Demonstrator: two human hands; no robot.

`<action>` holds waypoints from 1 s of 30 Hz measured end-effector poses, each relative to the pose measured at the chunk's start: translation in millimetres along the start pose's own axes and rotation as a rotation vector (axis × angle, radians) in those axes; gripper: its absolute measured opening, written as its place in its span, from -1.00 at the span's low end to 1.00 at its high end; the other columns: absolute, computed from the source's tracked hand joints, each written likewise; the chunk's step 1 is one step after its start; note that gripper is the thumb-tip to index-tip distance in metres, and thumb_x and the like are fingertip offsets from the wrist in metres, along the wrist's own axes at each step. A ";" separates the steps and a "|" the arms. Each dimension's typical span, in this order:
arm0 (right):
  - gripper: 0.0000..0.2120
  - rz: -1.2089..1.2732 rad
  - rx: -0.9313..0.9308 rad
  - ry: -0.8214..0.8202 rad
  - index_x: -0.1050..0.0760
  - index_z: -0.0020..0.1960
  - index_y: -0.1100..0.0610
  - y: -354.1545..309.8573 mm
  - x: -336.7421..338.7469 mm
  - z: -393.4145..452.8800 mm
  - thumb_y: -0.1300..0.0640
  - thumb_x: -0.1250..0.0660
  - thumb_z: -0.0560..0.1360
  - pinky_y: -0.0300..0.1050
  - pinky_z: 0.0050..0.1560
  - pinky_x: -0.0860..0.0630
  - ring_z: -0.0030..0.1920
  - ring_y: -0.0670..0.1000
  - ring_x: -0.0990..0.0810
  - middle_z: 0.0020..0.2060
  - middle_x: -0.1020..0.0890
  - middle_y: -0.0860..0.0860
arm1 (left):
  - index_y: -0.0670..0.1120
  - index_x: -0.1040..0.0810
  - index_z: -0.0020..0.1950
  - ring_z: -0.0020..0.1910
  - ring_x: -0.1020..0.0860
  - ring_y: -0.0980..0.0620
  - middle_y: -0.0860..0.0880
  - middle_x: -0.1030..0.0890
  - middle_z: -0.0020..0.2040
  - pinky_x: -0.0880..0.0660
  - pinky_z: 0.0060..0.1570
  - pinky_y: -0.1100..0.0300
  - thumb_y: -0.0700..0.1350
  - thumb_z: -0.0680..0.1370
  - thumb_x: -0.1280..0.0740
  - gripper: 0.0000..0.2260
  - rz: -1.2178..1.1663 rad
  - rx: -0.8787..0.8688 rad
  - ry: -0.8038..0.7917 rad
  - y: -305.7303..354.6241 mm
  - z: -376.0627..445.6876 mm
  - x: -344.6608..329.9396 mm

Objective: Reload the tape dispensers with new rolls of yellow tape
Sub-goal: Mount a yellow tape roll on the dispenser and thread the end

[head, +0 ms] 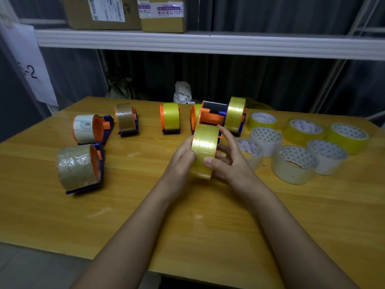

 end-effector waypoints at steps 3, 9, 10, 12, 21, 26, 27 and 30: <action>-0.21 0.007 -0.005 0.009 -0.13 0.30 -0.53 -1.3 -0.3 -0.7 -0.25 -0.46 0.20 0.10 0.22 -0.54 0.30 -0.04 -0.47 0.41 -0.33 -0.04 | 0.04 -0.51 0.19 0.04 -0.53 -0.16 -0.08 -0.59 0.00 -0.46 0.02 -0.12 0.06 0.42 -0.18 -0.63 -0.004 0.008 0.007 -0.3 -0.7 -0.9; -0.19 -0.013 -0.024 0.042 -0.11 0.38 -0.47 -2.2 -0.8 -2.1 -0.26 -0.45 0.24 0.11 0.23 -0.53 0.27 -0.09 -0.45 0.42 -0.32 -0.04 | -0.11 -0.40 0.38 0.33 -0.43 -0.22 -0.20 -0.49 0.31 -0.28 0.33 -0.30 0.56 0.29 -0.19 -0.07 0.016 0.135 0.031 -0.2 -4.9 0.8; -0.21 0.002 -0.024 0.050 -0.12 0.39 -0.45 -2.3 -0.9 -2.3 -0.23 -0.45 0.28 0.10 0.24 -0.52 0.27 -0.10 -0.44 0.42 -0.33 -0.04 | -0.11 -0.41 0.37 0.31 -0.44 -0.20 -0.18 -0.51 0.29 -0.30 0.32 -0.27 0.55 0.29 -0.19 -0.09 0.005 0.118 0.021 1.8 -5.3 0.1; -0.26 0.046 -0.005 0.061 -0.15 0.41 -0.41 -1.2 -0.7 -2.2 -0.21 -0.42 0.33 0.07 0.28 -0.49 0.32 -0.10 -0.44 0.42 -0.36 -0.05 | -0.10 -0.45 0.32 0.23 -0.52 -0.10 -0.09 -0.59 0.19 -0.41 0.26 -0.09 0.37 0.38 -0.31 -0.30 -0.041 0.095 0.016 4.0 -5.1 -1.7; -0.48 -0.116 0.216 0.319 -0.34 0.34 -0.26 -11.3 6.6 -3.5 -0.04 -0.43 0.44 -0.22 0.22 -0.49 0.30 -0.16 -0.44 0.34 -0.44 -0.09 | 0.07 -0.22 0.39 0.24 -0.49 0.14 0.03 -0.48 0.28 -0.47 0.18 0.20 -0.17 0.50 -0.36 -0.47 0.135 0.015 -0.050 -0.2 -4.8 -10.3; -0.83 -0.473 0.598 0.449 -0.65 0.02 0.02 -8.5 5.8 -5.1 0.02 -0.38 0.46 -0.22 0.16 -0.45 0.16 -0.05 -0.50 0.07 -0.54 -0.06 | -0.05 -0.23 0.41 0.26 -0.43 0.26 0.08 -0.45 0.29 -0.39 0.19 0.38 -0.18 0.56 -0.33 -0.52 0.283 -0.048 -0.003 -1.2 -2.6 -10.8; -0.84 -0.514 0.630 0.445 -0.67 -0.03 0.06 -7.5 4.4 -4.6 0.05 -0.38 0.47 -0.22 0.15 -0.43 0.12 -0.02 -0.51 0.03 -0.55 -0.06 | -0.07 -0.24 0.40 0.24 -0.44 0.25 0.06 -0.46 0.27 -0.40 0.17 0.39 -0.17 0.56 -0.33 -0.55 0.310 -0.067 0.008 -1.5 -2.4 -10.5; -0.86 -0.606 0.693 0.436 -0.69 -0.04 0.12 -6.2 2.7 -3.3 0.11 -0.40 0.47 -0.33 0.13 -0.35 0.05 -0.01 -0.54 -0.03 -0.61 -0.02 | -0.12 -0.24 0.37 0.20 -0.46 0.18 -0.03 -0.47 0.23 -0.45 0.16 0.31 -0.17 0.56 -0.32 -0.58 0.384 -0.121 0.025 -3.3 -3.3 -10.2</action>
Point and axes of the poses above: each hand's wrist, its own z-axis towards the middle knuckle, its own x-axis out of the back of the hand, y = z × x, the point moved 1 cm from there along z, towards the middle knuckle
